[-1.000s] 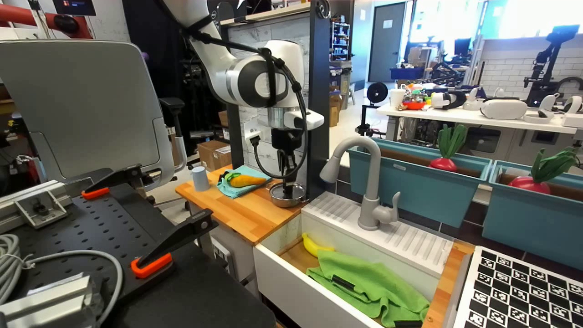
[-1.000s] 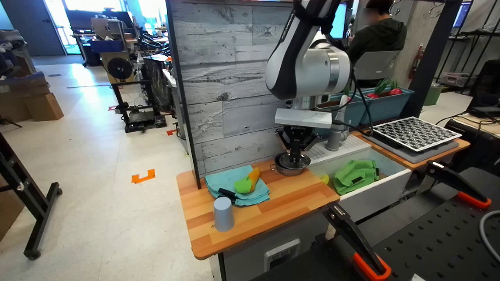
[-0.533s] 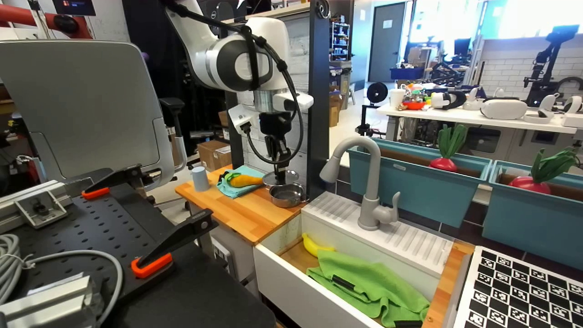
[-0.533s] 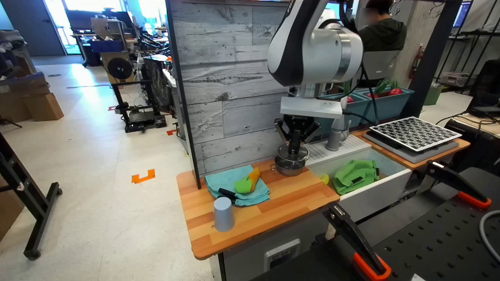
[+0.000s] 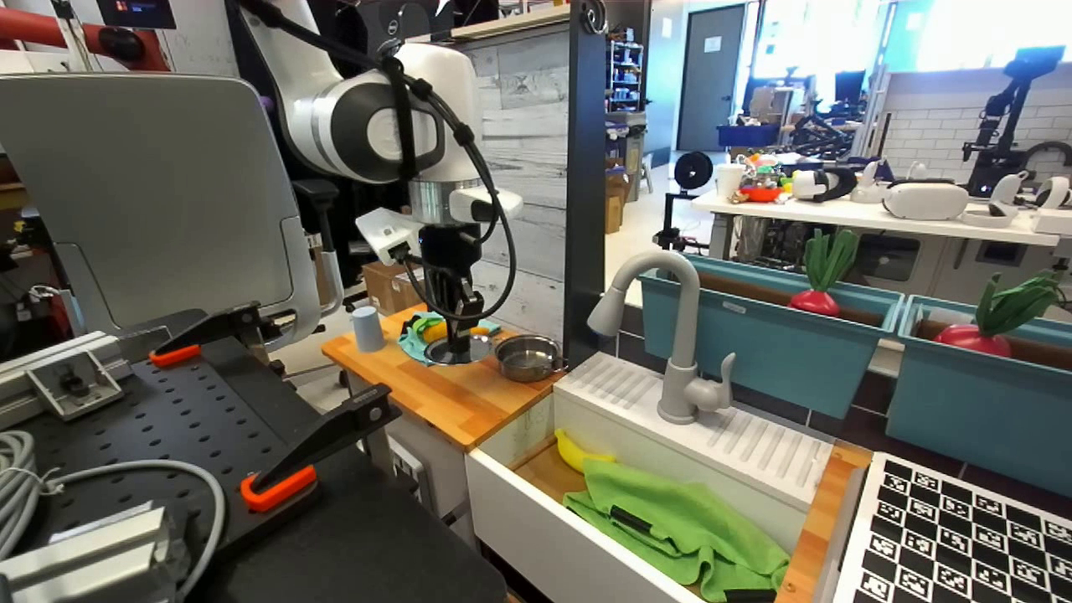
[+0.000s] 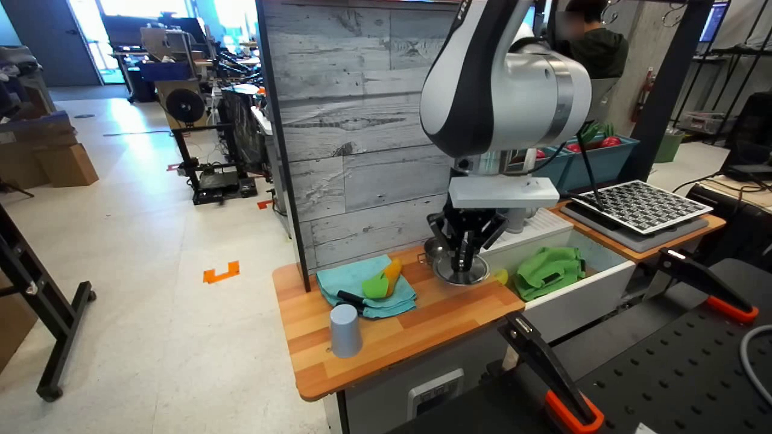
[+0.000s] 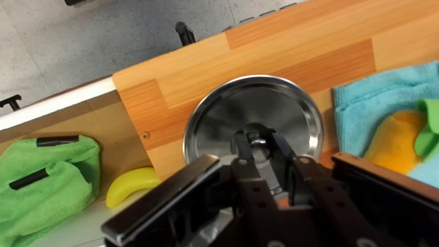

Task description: Remove the lead from the pot and put it on the table, pick up a toy and put it in the pot

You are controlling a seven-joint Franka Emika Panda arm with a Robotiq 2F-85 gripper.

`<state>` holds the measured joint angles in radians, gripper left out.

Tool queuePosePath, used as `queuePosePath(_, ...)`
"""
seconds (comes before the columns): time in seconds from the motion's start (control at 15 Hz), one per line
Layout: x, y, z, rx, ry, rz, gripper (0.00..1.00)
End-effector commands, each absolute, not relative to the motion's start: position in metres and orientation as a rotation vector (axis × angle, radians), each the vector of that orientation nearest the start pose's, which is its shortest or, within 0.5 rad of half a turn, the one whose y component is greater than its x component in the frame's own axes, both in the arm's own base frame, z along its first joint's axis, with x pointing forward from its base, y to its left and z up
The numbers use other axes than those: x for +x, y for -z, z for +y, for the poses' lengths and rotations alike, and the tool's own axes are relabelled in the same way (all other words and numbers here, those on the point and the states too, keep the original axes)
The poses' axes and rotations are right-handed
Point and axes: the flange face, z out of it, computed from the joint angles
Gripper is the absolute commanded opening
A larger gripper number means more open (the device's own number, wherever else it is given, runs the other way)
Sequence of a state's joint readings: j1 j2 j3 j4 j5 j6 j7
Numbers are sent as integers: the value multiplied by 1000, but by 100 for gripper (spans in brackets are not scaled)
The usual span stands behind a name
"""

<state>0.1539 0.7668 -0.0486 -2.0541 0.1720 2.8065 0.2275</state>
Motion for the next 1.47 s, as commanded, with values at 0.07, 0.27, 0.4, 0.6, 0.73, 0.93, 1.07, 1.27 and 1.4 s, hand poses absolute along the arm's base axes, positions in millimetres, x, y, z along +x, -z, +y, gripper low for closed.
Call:
queuePosePath(0.07,547,-36,55,-3161,-50,299,5)
queuePosePath(0.27,545,-20,57,-3194,-81,240,5)
queuePosePath(0.4,544,-10,58,-3215,-90,210,5)
queuePosePath(0.6,546,-2,59,-3227,-84,204,5)
queuePosePath(0.73,550,1,58,-3231,-77,209,5)
queuePosePath(0.93,562,2,55,-3230,-52,239,5)
queuePosePath(1.07,568,3,53,-3236,-36,259,5)
queuePosePath(1.27,573,7,51,-3250,-19,264,5)
queuePosePath(1.4,575,9,50,-3260,-14,263,5)
